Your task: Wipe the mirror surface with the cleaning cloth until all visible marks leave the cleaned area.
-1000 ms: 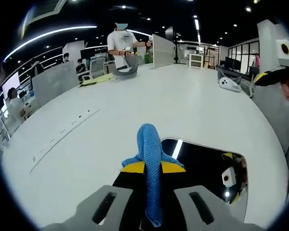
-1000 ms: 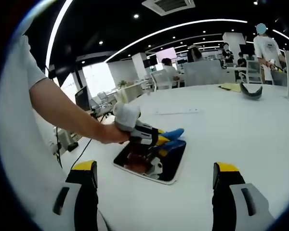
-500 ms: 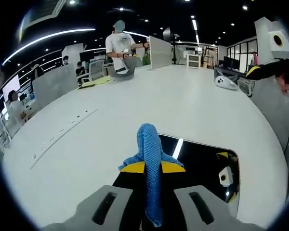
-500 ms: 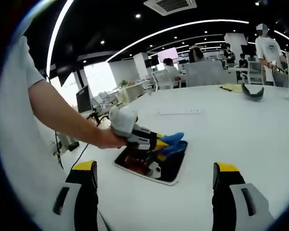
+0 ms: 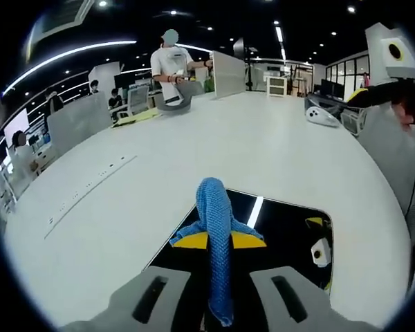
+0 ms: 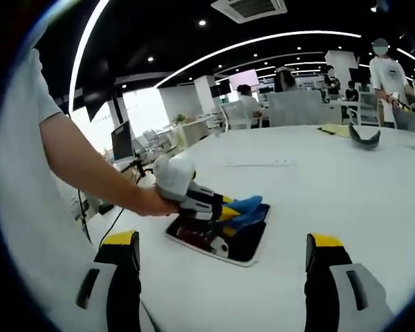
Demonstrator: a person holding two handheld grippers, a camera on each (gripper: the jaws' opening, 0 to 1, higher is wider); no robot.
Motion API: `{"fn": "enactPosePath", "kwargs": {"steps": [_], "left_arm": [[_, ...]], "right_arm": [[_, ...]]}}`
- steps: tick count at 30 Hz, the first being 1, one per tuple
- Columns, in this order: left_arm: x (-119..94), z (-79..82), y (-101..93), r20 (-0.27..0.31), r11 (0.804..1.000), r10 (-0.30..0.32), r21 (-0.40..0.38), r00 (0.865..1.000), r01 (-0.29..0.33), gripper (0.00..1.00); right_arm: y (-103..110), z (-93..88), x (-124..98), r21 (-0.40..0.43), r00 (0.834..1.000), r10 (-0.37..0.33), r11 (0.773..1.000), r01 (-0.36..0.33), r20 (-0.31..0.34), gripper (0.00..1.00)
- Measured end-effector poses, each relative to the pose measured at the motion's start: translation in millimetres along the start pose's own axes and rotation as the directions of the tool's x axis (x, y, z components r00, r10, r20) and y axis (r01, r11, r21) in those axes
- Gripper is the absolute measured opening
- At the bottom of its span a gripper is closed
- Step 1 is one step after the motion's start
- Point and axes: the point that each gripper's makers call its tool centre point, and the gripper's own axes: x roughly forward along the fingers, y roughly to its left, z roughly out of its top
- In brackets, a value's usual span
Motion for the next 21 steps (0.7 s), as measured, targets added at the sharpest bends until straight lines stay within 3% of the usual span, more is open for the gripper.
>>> {"fn": "enactPosePath", "kwargs": {"steps": [21], "left_arm": [[-13,-7.7,-15.5,0.001,1.000,0.001,-0.019,1.000,-0.001,0.07]], "right_arm": [[2,4.2,-5,-0.003,1.000,0.009,1.000,-0.009,0.018,1.00]]}}
